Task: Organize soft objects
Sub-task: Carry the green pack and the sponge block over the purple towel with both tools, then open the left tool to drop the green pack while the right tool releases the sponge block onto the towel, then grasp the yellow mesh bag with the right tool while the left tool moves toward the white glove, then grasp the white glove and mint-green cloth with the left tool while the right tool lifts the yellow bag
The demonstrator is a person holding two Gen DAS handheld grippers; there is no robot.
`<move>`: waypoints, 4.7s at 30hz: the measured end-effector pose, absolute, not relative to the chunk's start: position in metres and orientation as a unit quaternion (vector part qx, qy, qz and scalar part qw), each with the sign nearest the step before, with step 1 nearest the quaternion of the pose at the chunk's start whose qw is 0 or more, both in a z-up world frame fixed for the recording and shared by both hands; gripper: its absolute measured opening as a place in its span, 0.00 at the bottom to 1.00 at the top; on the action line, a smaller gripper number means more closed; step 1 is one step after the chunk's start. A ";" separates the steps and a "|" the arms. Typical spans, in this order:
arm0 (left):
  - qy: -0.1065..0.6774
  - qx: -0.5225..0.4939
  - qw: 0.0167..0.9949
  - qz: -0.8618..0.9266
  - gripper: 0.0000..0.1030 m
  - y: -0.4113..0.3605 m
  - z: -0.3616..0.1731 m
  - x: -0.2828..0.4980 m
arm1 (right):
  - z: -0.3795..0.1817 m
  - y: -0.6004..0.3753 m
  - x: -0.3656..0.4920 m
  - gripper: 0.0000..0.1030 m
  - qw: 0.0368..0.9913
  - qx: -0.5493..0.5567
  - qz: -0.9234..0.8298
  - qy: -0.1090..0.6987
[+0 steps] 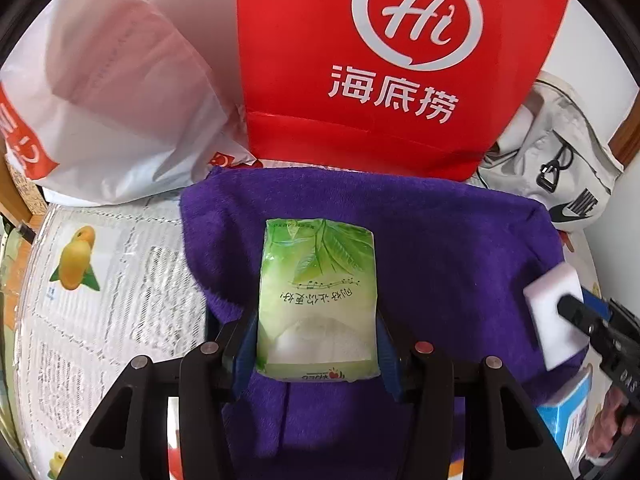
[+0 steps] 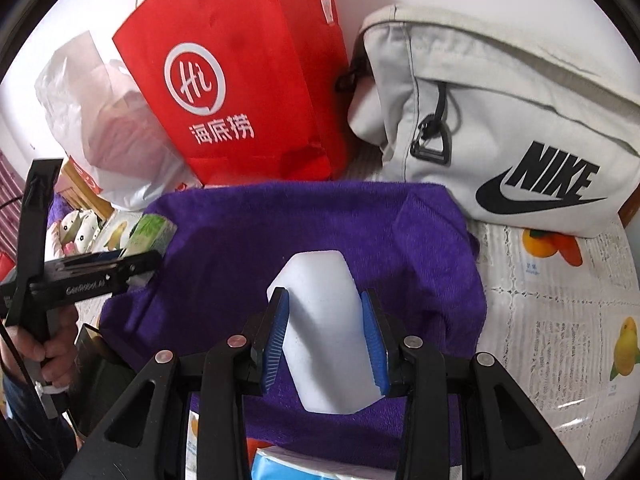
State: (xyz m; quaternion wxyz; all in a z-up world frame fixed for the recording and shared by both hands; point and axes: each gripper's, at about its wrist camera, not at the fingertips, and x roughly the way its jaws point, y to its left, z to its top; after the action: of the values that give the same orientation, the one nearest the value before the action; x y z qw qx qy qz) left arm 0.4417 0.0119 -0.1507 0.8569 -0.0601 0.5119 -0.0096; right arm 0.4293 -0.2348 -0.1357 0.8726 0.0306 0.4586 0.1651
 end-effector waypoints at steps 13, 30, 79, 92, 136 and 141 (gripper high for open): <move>0.520 -0.069 0.851 -0.016 0.50 0.005 -0.161 0.454 | -0.153 -0.240 0.438 0.40 0.858 0.032 0.158 0.487; 0.470 -0.059 0.880 -0.011 0.70 0.022 -0.107 0.393 | -0.110 -0.238 0.373 0.63 0.894 0.006 0.144 0.424; 0.498 -0.081 0.862 -0.053 0.70 0.066 -0.144 0.157 | -0.191 -0.158 0.127 0.78 0.852 -0.005 0.166 0.496; 0.500 -0.059 0.860 -0.086 0.70 0.052 -0.153 0.145 | -0.150 -0.173 0.106 0.67 0.880 0.021 0.176 0.440; 0.475 -0.009 0.873 -0.110 0.07 0.028 -0.157 0.117 | -0.180 -0.270 0.086 0.66 0.898 0.077 0.064 0.428; 0.458 -0.028 0.881 -0.114 0.07 0.036 -0.144 0.117 | -0.169 -0.273 0.085 0.66 0.901 0.080 0.057 0.423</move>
State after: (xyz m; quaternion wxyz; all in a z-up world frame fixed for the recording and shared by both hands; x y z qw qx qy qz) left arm 0.1168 0.0365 -0.1440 0.8809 -0.0284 0.4583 -0.1144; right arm 0.0846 -0.2726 -0.1691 0.9007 0.0804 0.4232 0.0566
